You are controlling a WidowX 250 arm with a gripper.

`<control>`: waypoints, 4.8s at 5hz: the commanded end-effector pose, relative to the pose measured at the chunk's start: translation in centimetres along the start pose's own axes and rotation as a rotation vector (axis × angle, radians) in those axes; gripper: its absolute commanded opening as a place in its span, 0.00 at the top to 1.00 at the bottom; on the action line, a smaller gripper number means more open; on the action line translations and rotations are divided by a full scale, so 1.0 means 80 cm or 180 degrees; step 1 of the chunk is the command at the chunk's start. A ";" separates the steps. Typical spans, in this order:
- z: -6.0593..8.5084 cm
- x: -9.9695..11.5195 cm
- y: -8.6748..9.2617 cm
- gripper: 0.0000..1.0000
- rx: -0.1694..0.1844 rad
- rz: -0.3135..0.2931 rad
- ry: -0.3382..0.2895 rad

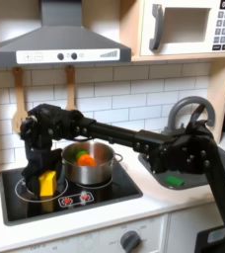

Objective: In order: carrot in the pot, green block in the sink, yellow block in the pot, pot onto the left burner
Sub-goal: 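Put the yellow block in the pot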

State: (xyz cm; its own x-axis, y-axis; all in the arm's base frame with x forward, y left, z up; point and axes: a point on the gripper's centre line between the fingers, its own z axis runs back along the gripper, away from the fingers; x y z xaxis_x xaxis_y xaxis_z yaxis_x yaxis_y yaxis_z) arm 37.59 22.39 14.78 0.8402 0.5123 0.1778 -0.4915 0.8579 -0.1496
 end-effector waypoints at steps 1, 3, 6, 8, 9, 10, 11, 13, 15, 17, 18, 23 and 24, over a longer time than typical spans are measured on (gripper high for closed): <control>-0.002 -0.005 -0.004 0.00 0.0004 -0.0019 0.0007; -0.006 -0.012 -0.007 0.00 0.0000 -0.0015 0.0024; -0.005 -0.013 -0.003 1.00 -0.0026 0.0060 0.0030; 0.020 -0.026 -0.013 1.00 -0.0152 0.0117 -0.0062; 0.049 -0.028 -0.031 1.00 -0.0194 0.0091 -0.0214; 0.067 -0.029 -0.027 1.00 -0.0204 0.0102 -0.0304; 0.092 -0.026 -0.042 1.00 -0.0178 -0.0003 -0.0437; 0.120 -0.015 -0.093 1.00 -0.0222 -0.0245 -0.0551; 0.121 -0.027 -0.140 1.00 -0.0171 -0.0508 -0.0452; 0.105 -0.039 -0.147 1.00 -0.0147 -0.0584 -0.0352; 0.083 -0.043 -0.134 1.00 -0.0094 -0.0532 -0.0220; 0.095 -0.070 -0.135 0.00 -0.0199 -0.0563 -0.0239; 0.096 -0.066 -0.124 0.00 -0.0209 -0.0461 -0.0213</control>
State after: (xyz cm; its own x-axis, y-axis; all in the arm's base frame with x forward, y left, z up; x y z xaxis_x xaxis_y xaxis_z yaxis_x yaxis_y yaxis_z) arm 36.33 10.71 22.80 0.8897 0.3684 0.2697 -0.3300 0.9271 -0.1778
